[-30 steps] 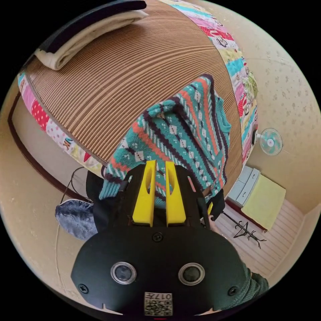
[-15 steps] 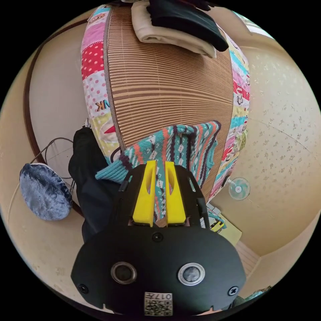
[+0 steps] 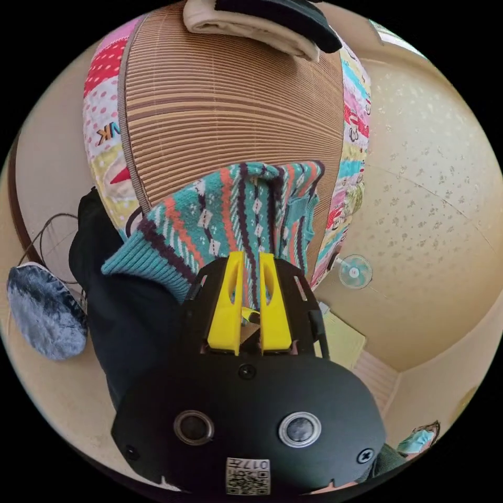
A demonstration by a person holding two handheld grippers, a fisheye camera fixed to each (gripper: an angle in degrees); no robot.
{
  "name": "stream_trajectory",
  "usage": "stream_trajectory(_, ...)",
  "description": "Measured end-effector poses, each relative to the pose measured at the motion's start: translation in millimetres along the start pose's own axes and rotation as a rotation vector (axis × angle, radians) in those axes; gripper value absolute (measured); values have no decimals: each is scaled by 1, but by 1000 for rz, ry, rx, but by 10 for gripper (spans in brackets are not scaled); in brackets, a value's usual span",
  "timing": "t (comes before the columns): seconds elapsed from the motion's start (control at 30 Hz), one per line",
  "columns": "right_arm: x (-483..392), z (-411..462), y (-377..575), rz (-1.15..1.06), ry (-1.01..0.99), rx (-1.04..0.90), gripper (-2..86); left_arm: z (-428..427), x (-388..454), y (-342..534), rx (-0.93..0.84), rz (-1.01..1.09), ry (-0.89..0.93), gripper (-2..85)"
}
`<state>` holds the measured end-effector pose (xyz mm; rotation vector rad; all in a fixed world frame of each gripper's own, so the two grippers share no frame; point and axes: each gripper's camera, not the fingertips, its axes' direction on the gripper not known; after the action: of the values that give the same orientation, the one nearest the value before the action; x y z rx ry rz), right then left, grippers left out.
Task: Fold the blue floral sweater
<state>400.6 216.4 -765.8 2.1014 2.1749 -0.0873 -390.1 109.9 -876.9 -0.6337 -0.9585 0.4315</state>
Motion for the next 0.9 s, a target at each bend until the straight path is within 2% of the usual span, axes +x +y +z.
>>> stream_trajectory(0.1,52,-34,24,117,-118,117,85,15,18,-19,-98,106,-127,65)
stream_trajectory(0.23,133,-81,102,262,-495,482,73,61,78,-56,-225,302,-209,78)
stream_trajectory(0.33,178,-85,178,313,-712,729,63,94,127,-82,-252,410,-221,81)
stream_trajectory(0.43,204,-67,253,386,-793,897,49,121,166,-107,-222,472,-211,80)
stream_trajectory(0.57,206,-16,333,569,-735,926,51,147,195,-134,-161,541,-303,87)
stream_trajectory(0.63,198,10,356,630,-715,905,55,161,200,-144,-112,573,-418,99)
stream_trajectory(0.7,188,39,370,656,-755,893,58,179,195,-147,-141,591,-489,109)
stream_trajectory(0.83,166,88,373,547,-950,948,55,179,183,-140,-79,545,-483,87)
stream_trajectory(0.9,160,98,369,554,-953,962,49,170,181,-138,-107,538,-428,61)
